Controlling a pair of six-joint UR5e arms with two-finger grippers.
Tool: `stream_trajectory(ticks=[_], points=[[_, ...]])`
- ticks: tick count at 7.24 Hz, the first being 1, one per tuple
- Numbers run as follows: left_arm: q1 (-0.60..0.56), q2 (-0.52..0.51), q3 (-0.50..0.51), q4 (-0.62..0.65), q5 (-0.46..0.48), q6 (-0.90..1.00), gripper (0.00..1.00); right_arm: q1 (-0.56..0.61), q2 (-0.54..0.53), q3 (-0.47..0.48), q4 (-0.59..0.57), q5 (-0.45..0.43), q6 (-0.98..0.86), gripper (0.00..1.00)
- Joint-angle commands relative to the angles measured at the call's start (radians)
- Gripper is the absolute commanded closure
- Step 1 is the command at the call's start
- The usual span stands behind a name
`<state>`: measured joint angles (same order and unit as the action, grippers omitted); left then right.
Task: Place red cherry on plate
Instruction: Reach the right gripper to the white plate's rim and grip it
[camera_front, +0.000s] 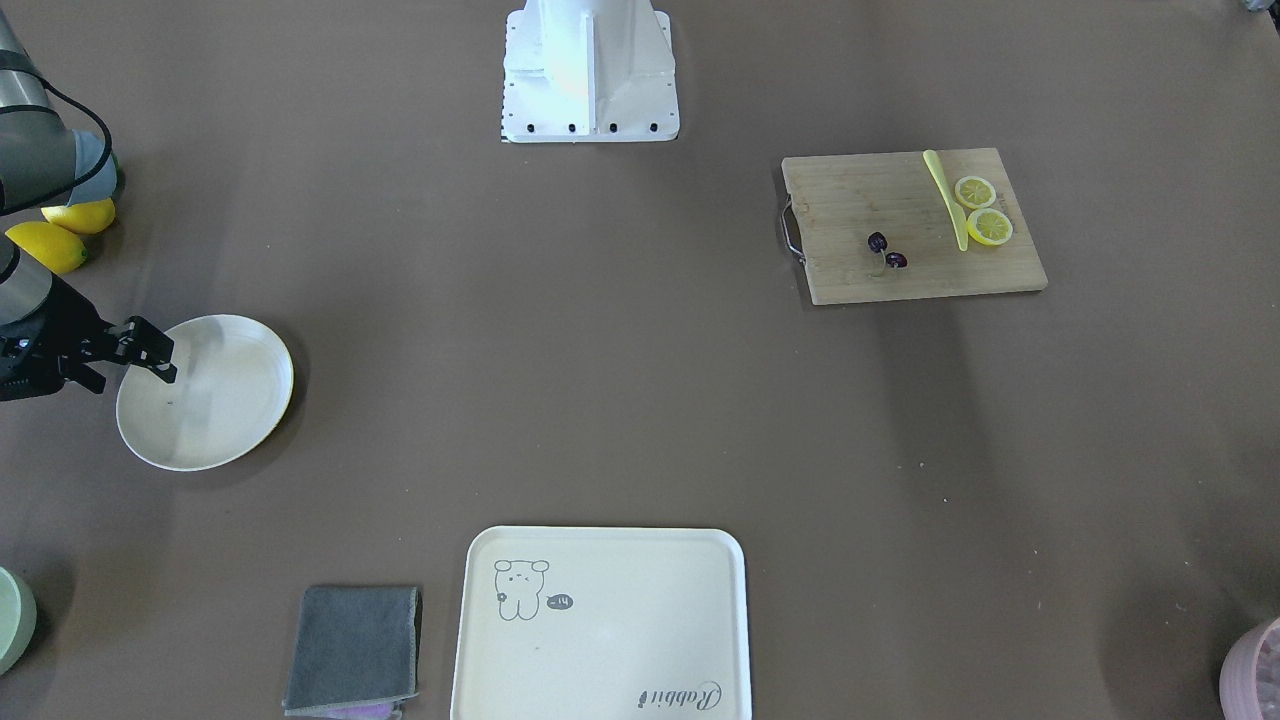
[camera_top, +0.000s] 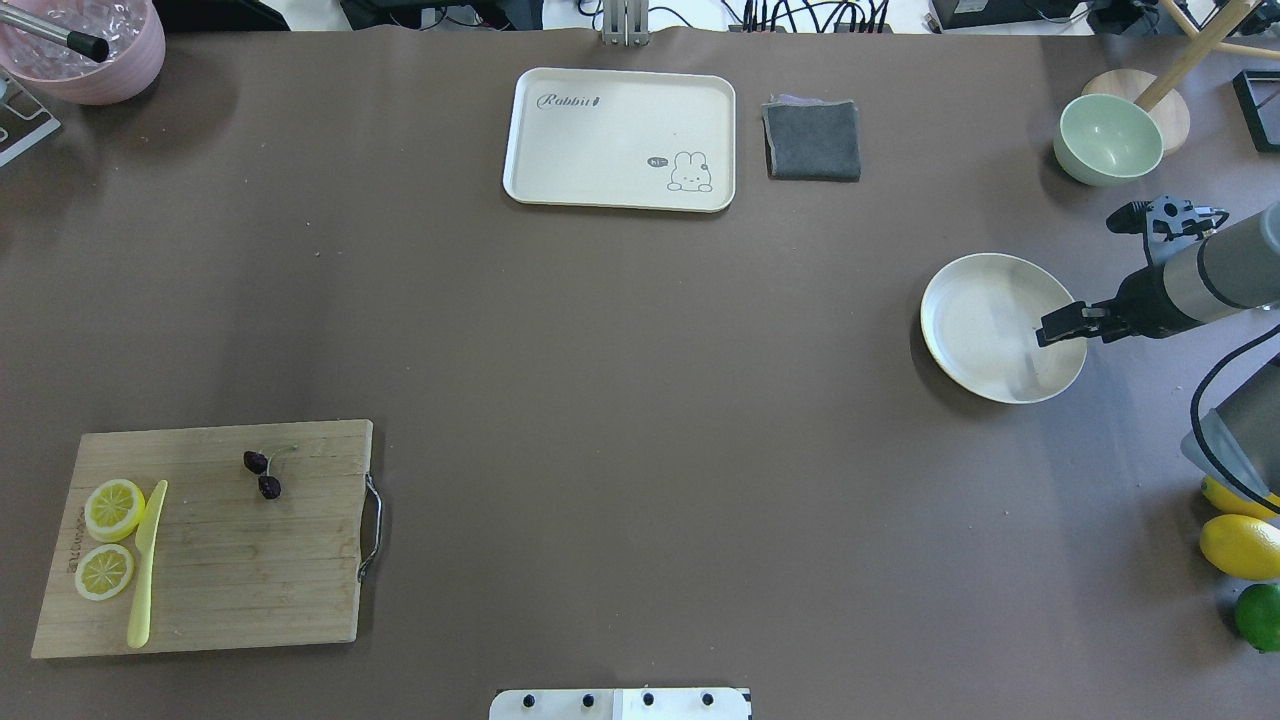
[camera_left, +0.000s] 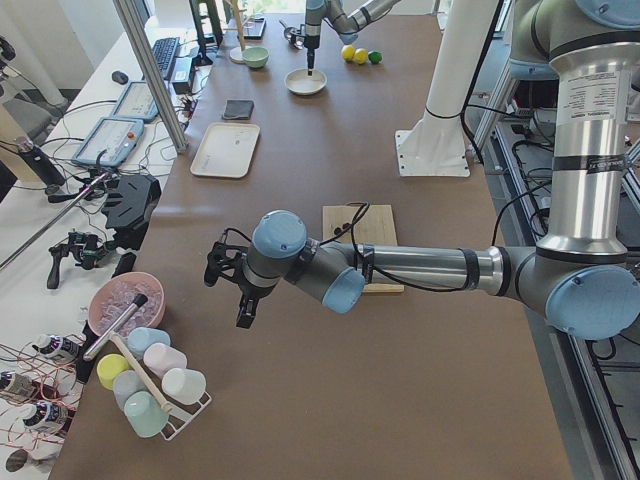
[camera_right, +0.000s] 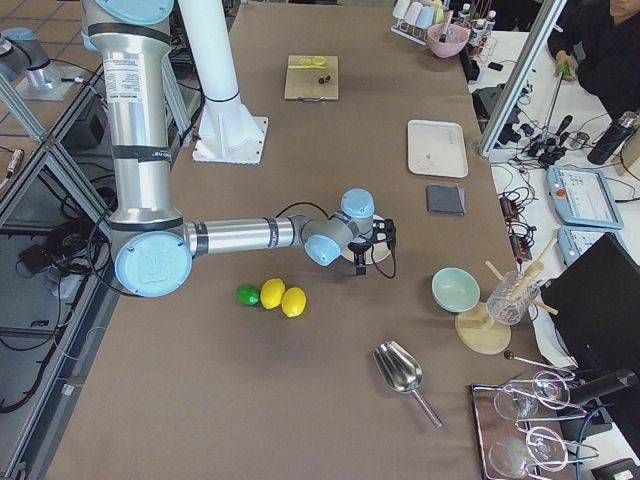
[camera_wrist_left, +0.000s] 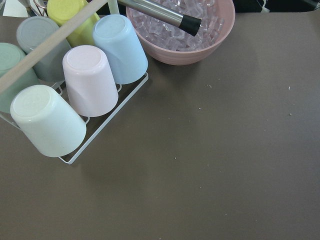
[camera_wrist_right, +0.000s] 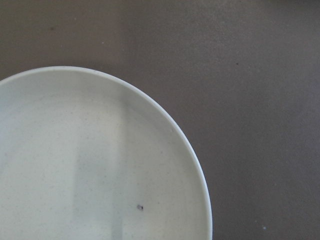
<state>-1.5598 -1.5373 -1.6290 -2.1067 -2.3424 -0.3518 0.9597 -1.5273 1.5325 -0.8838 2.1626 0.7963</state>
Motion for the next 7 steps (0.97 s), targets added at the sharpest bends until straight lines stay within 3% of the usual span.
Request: stream_trajectory(ticks=[1, 5, 7], points=[[0.000, -0.001, 0.000, 0.001, 0.000, -0.001, 0.02, 0.001, 0.001, 0.018, 0.000, -0.003, 0.003, 1.00], [0.000, -0.003, -0.002, -0.001, 0.000, -0.001, 0.02, -0.001, 0.006, 0.023, -0.001, 0.000, 0.004, 1.00], [0.000, -0.001, 0.000, -0.001, -0.002, 0.001, 0.02, 0.010, 0.018, 0.069, -0.004, 0.038, 0.020, 1.00]])
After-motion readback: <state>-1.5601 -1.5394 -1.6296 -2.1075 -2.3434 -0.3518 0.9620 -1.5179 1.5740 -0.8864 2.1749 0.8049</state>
